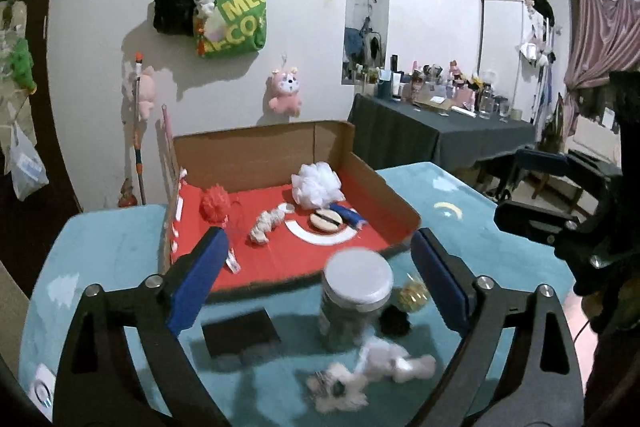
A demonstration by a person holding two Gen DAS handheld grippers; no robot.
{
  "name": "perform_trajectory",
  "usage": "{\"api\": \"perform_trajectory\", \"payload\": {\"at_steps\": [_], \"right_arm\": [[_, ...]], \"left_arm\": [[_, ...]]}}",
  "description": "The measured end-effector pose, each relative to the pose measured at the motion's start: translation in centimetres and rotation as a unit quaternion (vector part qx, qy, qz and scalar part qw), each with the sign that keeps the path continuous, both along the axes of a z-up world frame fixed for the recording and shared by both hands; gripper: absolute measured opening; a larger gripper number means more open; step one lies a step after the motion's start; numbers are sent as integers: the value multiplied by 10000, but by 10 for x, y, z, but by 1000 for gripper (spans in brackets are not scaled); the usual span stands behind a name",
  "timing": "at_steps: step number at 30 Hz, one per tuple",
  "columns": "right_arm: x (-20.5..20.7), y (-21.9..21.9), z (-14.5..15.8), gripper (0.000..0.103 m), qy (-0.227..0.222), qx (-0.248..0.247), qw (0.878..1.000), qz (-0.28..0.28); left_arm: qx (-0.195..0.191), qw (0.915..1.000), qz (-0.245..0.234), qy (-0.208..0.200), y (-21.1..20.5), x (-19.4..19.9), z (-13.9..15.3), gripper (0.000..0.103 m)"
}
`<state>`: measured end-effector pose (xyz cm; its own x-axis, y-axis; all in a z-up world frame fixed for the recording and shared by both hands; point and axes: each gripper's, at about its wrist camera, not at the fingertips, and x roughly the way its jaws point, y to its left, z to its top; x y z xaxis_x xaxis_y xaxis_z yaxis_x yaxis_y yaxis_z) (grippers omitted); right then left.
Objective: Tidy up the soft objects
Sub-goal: 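Withdraw both tools from the box toward the remaining table items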
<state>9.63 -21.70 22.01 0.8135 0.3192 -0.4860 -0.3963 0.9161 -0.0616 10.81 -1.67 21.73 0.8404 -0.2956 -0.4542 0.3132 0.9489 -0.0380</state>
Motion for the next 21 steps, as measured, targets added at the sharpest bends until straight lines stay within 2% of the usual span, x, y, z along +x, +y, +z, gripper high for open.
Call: {"api": "perform_trajectory", "payload": {"at_steps": [6, 10, 16, 21], "right_arm": [[-45, -3, -28, 103, -194, 84, 9996, -173], [-64, -8, -51, 103, -205, 191, 9990, -358], [-76, -5, -88, 103, -157, 97, 9988, -458], [-71, -3, -115, 103, 129, 156, 9989, -435]], "left_arm": [[-247, 9995, 156, -121, 0, -45, -24, 94], [-276, 9988, 357, -171, 0, -68, -47, 94], [-126, 9987, 491, -65, -5, -82, -78, 94], [-116, 9986, 453, 254, -6, -79, -101, 94]]}}
